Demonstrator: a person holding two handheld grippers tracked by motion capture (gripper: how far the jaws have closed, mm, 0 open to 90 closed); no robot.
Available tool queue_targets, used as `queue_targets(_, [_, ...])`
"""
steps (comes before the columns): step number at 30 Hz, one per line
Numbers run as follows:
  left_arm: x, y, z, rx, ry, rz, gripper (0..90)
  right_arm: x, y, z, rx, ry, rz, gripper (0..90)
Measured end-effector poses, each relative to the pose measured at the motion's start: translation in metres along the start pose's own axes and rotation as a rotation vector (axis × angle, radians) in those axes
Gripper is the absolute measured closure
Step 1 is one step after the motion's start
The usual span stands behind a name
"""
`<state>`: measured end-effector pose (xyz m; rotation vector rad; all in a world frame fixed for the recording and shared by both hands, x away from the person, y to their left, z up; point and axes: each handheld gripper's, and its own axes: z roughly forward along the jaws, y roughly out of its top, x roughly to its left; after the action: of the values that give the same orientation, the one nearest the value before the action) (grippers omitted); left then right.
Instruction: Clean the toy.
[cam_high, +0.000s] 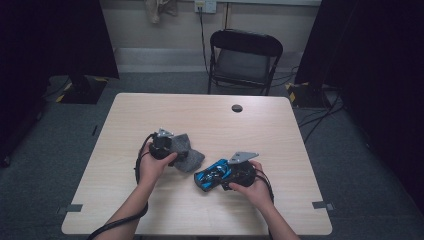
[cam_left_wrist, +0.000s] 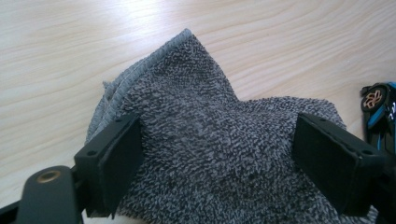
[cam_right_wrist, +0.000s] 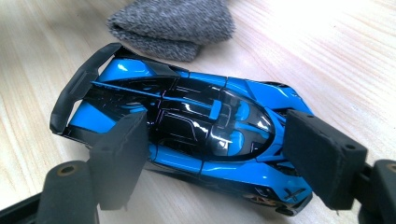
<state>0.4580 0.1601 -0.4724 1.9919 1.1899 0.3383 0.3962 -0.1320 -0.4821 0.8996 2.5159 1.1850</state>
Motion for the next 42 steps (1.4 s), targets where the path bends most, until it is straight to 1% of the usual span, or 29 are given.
queue_targets(2, [-0.002, 0.002, 0.006, 0.020, 0.008, 0.007, 15.5, 0.000, 0.000, 0.000, -0.001, 0.000, 0.000, 22.5])
queue_targets(4, [-0.003, 0.002, 0.011, 0.031, 0.004, 0.002, 15.5, 0.000, 0.000, 0.000, 0.001, 0.000, 0.000, 22.5])
queue_targets(5, [-0.003, 0.002, 0.012, 0.034, 0.006, 0.001, 15.4, 0.000, 0.000, 0.000, 0.000, -0.001, 0.000, 22.5])
queue_targets(6, [-0.004, 0.001, 0.014, 0.022, 0.009, -0.015, 15.4, 0.000, 0.000, 0.000, -0.003, -0.001, -0.001, 22.5])
queue_targets(7, [-0.004, 0.000, 0.015, 0.029, 0.008, -0.005, 15.4, 0.000, -0.001, 0.000, -0.006, 0.000, -0.001, 22.5])
queue_targets(8, [-0.004, -0.002, 0.016, 0.033, 0.009, -0.004, 15.4, 0.000, -0.001, 0.000, -0.009, 0.001, 0.000, 22.5])
queue_targets(9, [-0.003, -0.003, 0.016, 0.029, 0.007, -0.006, 15.5, 0.000, -0.002, 0.000, -0.011, 0.001, -0.001, 22.6])
queue_targets(10, [-0.002, -0.004, 0.015, 0.029, 0.001, 0.004, 15.6, 0.000, -0.002, 0.000, -0.012, 0.001, -0.001, 22.5])
queue_targets(15, [0.001, -0.005, 0.011, 0.032, -0.007, 0.005, 16.4, 0.000, -0.001, 0.000, -0.011, 0.000, 0.000, 22.6])
queue_targets(16, [0.000, -0.004, 0.007, 0.021, -0.009, 0.017, 16.9, 0.000, -0.002, 0.000, -0.012, 0.001, 0.000, 22.6])
queue_targets(17, [-0.002, -0.004, 0.005, 0.012, -0.008, 0.019, 17.2, 0.000, -0.002, 0.000, -0.013, 0.001, 0.000, 22.6])
queue_targets(18, [-0.004, -0.004, 0.002, 0.018, -0.011, 0.034, 17.5, 0.000, -0.002, 0.000, -0.013, 0.001, 0.000, 22.6])
queue_targets(19, [-0.007, -0.004, 0.000, 0.012, -0.012, 0.049, 17.5, 0.000, -0.002, 0.000, -0.014, 0.001, 0.001, 22.6])
queue_targets(21, [-0.015, -0.005, -0.006, 0.000, -0.040, 0.083, 18.5, 0.000, -0.002, 0.000, -0.013, 0.001, 0.001, 22.6])
queue_targets(22, [-0.015, -0.005, -0.006, 0.000, -0.040, 0.083, 18.6, 0.000, -0.002, 0.000, -0.013, 0.001, 0.001, 22.6])
queue_targets(23, [-0.019, -0.006, -0.008, 0.002, -0.054, 0.094, 18.6, 0.000, -0.002, 0.000, -0.013, 0.001, 0.001, 22.6])
queue_targets(24, [-0.026, -0.010, -0.011, -0.004, -0.069, 0.115, 18.7, 0.000, -0.002, 0.000, -0.015, 0.001, -0.001, 22.9])
queue_targets(26, [-0.034, -0.016, -0.013, 0.010, -0.088, 0.134, 18.7, 0.000, -0.002, 0.000, -0.017, 0.000, -0.001, 22.9])
queue_targets(29, [-0.043, -0.022, -0.013, 0.021, -0.096, 0.165, 18.3, 0.000, -0.002, 0.000, -0.016, -0.001, -0.001, 22.9])
queue_targets(30, [-0.044, -0.024, -0.012, 0.021, -0.086, 0.181, 18.7, 0.000, -0.002, 0.000, -0.016, -0.001, 0.000, 22.9])
queue_targets(31, [-0.043, -0.025, -0.011, 0.034, -0.079, 0.184, 20.3, 0.000, -0.002, 0.000, -0.015, -0.002, -0.001, 23.0])
queue_targets(33, [-0.040, -0.027, -0.009, 0.049, -0.060, 0.175, 20.1, 0.001, -0.002, 0.000, -0.015, -0.003, 0.001, 23.0])
queue_targets(34, [-0.039, -0.029, -0.009, 0.058, -0.061, 0.166, 20.4, 0.001, -0.002, 0.000, -0.016, -0.003, 0.001, 23.0])
queue_targets(35, [-0.039, -0.029, -0.009, 0.058, -0.061, 0.166, 21.3, 0.001, -0.002, 0.000, -0.016, -0.003, 0.001, 23.0])
queue_targets(36, [-0.035, -0.033, -0.010, 0.066, -0.058, 0.163, 22.8, 0.001, -0.002, 0.000, -0.018, -0.003, 0.001, 23.0])
queue_targets(38, [-0.031, -0.036, -0.014, 0.068, -0.053, 0.151, 23.1, 0.001, -0.003, 0.000, -0.019, -0.003, 0.001, 23.0])
queue_targets(39, [-0.028, -0.037, -0.017, 0.068, -0.048, 0.156, 23.5, 0.001, -0.003, 0.000, -0.019, -0.002, 0.001, 23.0])
queue_targets(41, [-0.021, -0.040, -0.023, 0.069, -0.037, 0.143, 24.5, 0.001, -0.003, 0.000, -0.019, -0.002, 0.001, 23.0])
queue_targets(42, [-0.017, -0.041, -0.026, 0.071, -0.025, 0.138, 24.7, 0.001, -0.003, 0.000, -0.020, -0.002, 0.001, 23.0])
